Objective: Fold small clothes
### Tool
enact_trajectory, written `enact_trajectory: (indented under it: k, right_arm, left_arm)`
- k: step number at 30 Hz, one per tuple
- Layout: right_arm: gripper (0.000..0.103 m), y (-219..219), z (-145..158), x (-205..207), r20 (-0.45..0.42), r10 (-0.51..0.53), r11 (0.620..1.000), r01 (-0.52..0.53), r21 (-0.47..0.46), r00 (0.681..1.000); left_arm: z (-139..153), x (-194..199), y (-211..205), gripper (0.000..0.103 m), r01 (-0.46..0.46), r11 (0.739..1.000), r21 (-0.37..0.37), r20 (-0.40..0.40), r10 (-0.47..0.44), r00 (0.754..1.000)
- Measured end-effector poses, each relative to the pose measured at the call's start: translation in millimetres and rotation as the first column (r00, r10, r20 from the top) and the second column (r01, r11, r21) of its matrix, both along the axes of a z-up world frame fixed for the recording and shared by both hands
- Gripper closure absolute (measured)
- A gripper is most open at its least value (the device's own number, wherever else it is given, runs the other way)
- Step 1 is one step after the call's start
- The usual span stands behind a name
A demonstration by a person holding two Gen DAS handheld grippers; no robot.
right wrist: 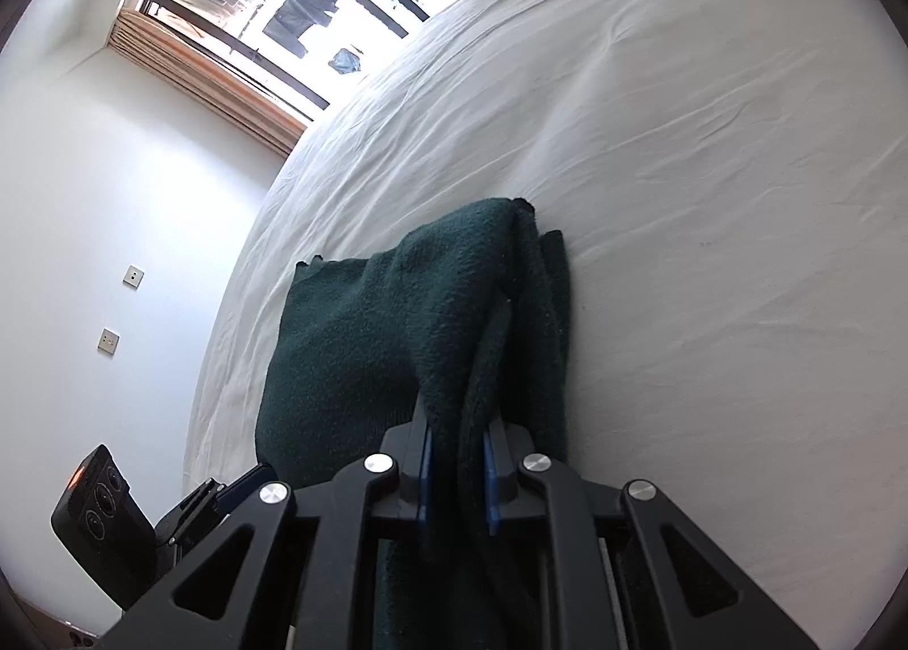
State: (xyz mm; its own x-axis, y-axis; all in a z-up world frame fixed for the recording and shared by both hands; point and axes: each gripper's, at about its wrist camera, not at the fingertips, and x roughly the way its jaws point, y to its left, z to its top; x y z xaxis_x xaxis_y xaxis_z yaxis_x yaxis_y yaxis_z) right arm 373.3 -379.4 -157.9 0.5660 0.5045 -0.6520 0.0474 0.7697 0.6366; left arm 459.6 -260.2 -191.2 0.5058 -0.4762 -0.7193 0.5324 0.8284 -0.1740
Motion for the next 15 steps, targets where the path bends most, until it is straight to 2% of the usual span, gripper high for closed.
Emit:
enact_trajectory:
  k: [3, 7, 10, 15]
  right_arm:
    - [0.089, 6.9, -2.9, -1.3, -0.006, 0.000, 1.000, 0.000, 0.003, 1.000]
    - [0.089, -6.8, -20.5, -12.5, -0.008, -0.047, 0.997, 0.047, 0.068, 0.999]
    - [0.089, -13.5, -28.5, -15.3, -0.002, -0.060, 0.995, 0.060, 0.082, 0.998]
    - [0.089, -20.6, -46.0, -13.8, -0.007, -0.089, 0.985, 0.089, 0.148, 0.996]
  left_arm:
    - [-3.3, -1.6, 3.6, 0.041, 0.000, 1.000, -0.001, -0.002, 0.000, 1.000]
    - [-6.8, -7.5, 6.0, 0.041, 0.026, 1.000, 0.009, 0.016, -0.027, 1.000]
    - [-10.1, -9.2, 5.6, 0.041, 0.033, 0.999, 0.029, 0.026, -0.034, 0.999]
    - [-10.3, -16.5, 9.4, 0.041, 0.035, 0.999, 0.022, 0.043, -0.036, 0.998]
